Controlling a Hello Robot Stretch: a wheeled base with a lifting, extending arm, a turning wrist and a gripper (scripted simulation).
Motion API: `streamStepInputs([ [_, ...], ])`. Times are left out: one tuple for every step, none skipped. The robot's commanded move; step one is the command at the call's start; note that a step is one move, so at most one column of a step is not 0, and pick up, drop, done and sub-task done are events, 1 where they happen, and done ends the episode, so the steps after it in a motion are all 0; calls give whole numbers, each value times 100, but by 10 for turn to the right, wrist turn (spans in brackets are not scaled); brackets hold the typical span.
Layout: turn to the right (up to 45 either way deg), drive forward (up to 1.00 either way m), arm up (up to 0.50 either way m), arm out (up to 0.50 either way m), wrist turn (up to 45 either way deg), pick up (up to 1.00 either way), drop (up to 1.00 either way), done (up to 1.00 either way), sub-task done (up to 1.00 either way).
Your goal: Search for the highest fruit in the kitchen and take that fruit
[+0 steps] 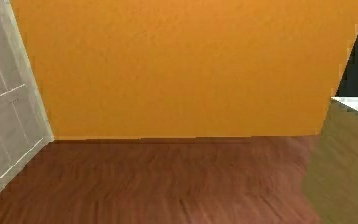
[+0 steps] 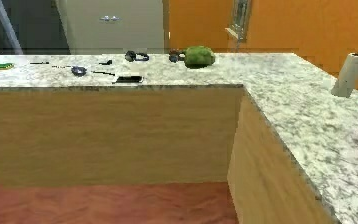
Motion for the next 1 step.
streamStepInputs([
  [450, 0, 0, 0, 0, 0, 0, 0, 0],
])
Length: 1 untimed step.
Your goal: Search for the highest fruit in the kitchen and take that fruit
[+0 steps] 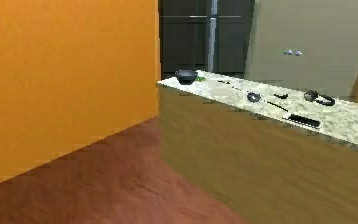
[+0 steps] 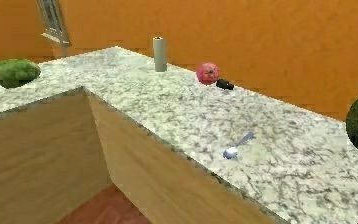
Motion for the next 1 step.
streamStepInputs([
  [450, 0, 0, 0, 0, 0, 0, 0, 0],
])
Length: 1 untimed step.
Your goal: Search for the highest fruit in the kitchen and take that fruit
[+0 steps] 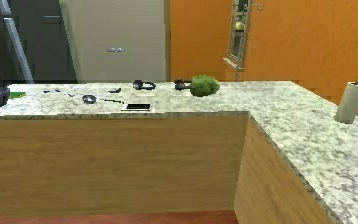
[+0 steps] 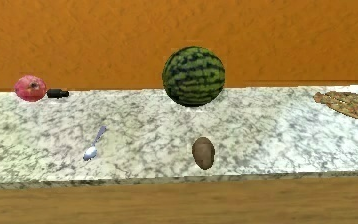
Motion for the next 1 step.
streamStepInputs([
  [0, 0, 50, 0, 0, 0, 0, 0, 0],
])
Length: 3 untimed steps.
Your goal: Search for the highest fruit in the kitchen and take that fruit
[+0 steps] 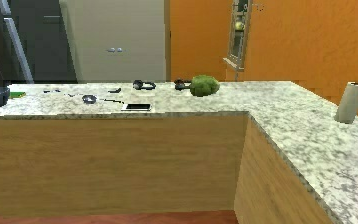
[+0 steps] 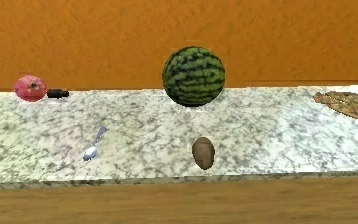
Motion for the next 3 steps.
streamStepInputs([
  [0, 0, 38, 0, 0, 0, 0, 0, 0],
  [0, 0, 0, 48, 0, 0, 0, 0, 0],
  [0, 0, 0, 0, 450, 0, 0, 0, 0],
])
